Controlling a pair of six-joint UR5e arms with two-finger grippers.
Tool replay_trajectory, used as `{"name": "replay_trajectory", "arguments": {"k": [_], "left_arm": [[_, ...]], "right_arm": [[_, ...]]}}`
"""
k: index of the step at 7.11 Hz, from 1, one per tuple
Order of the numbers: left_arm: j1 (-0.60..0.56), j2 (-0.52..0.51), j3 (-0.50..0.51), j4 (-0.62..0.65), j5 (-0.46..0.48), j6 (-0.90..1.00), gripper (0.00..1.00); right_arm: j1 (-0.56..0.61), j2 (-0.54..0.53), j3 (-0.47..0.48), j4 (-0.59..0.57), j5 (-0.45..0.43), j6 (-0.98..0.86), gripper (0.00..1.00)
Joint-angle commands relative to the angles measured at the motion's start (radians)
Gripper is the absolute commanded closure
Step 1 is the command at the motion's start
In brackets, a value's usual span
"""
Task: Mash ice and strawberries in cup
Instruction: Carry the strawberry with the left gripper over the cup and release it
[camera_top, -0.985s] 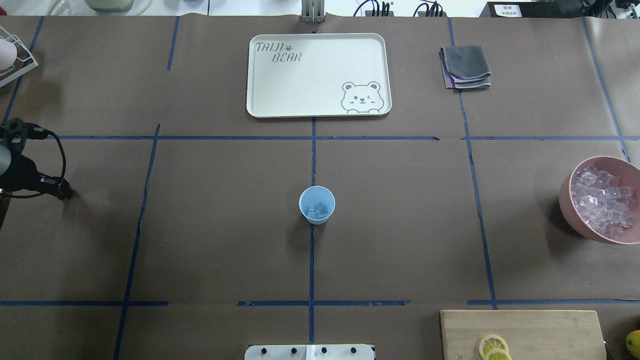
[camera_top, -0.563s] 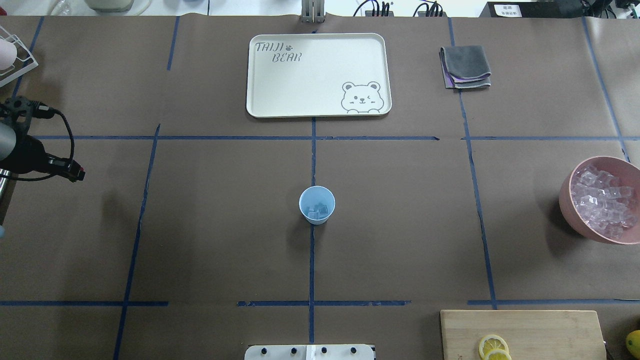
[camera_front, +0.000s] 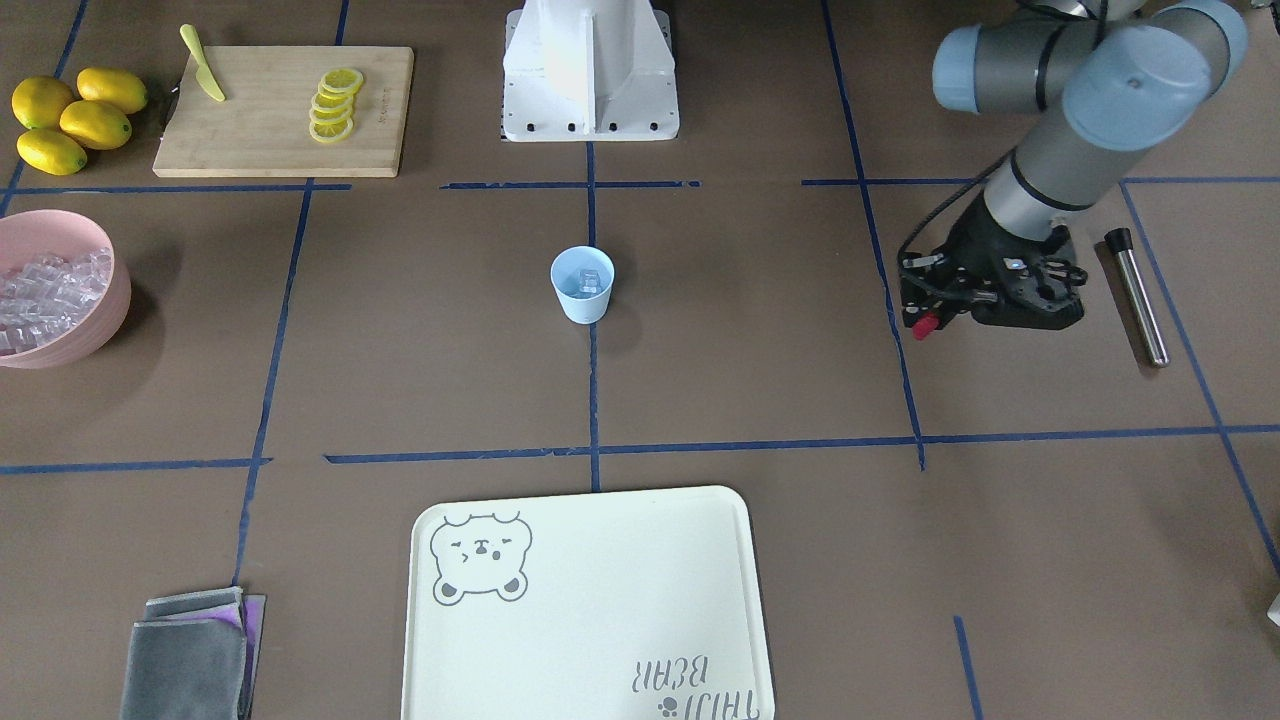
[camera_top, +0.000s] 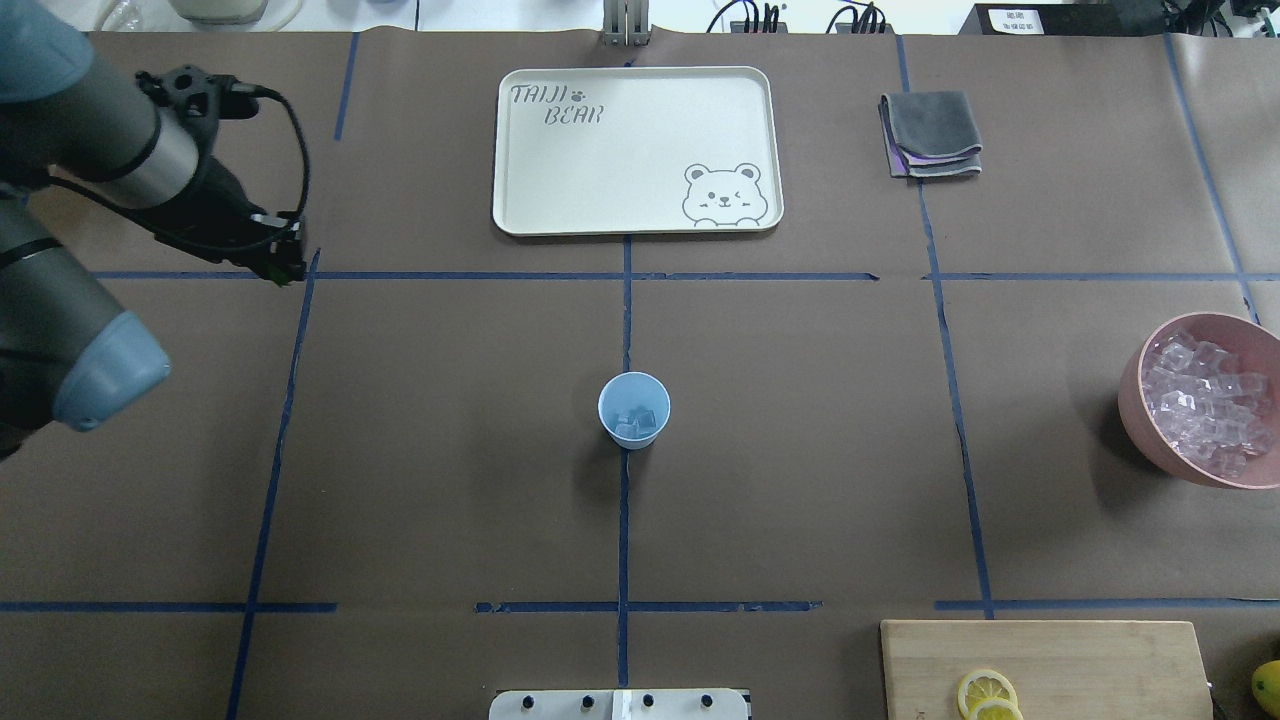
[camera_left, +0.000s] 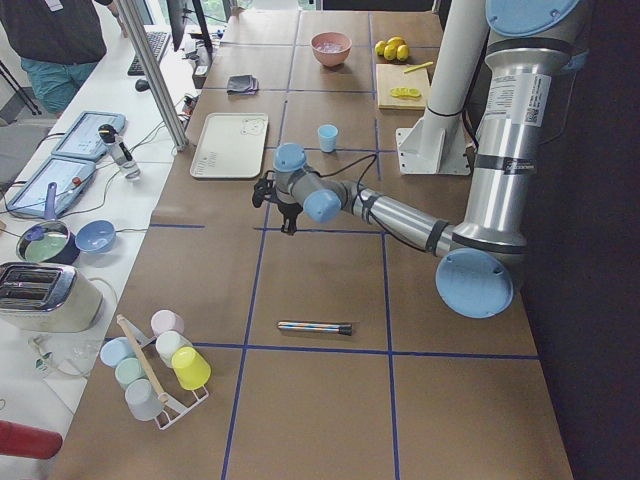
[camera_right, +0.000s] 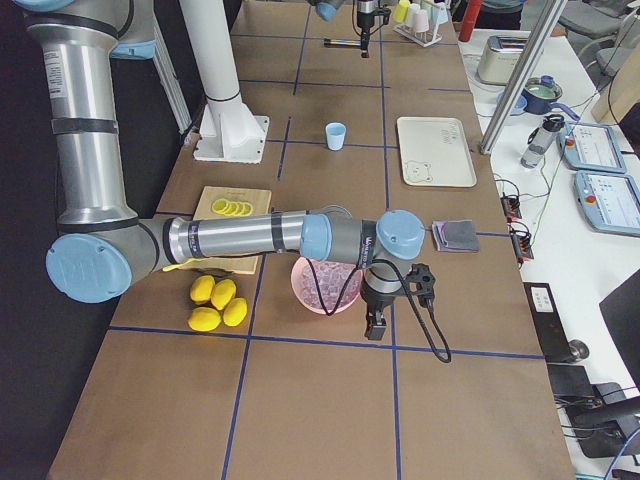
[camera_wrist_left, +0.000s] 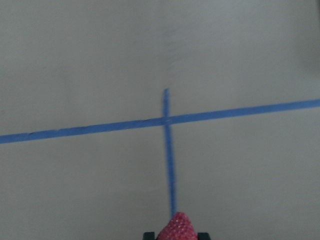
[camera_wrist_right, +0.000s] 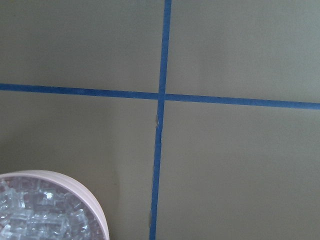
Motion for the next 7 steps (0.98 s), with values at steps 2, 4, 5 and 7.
{"name": "replay_trajectory", "arguments": {"k": [2, 4, 5, 7], "left_arm": [[0.244, -0.29, 0.045, 0.177, 0.159, -0.3, 1.0], [0.301, -0.41, 0.152, 0.178, 0.216, -0.405, 1.0], [0.344, -0.459, 0.215, 0.177, 0.263, -0.445, 1.0], [0.403, -0.484, 0.246, 0.174, 0.288, -0.481, 1.0]], "right_arm": [[0.0, -0.001, 0.001, 0.001, 0.0, 0.004, 0.01], [0.0, -0.001, 0.001, 0.0, 0.0, 0.003, 0.01], [0.0, -0.002, -0.001, 0.0, 0.0, 0.004, 0.01], [0.0, -0.002, -0.001, 0.0, 0.0, 0.004, 0.01]]}}
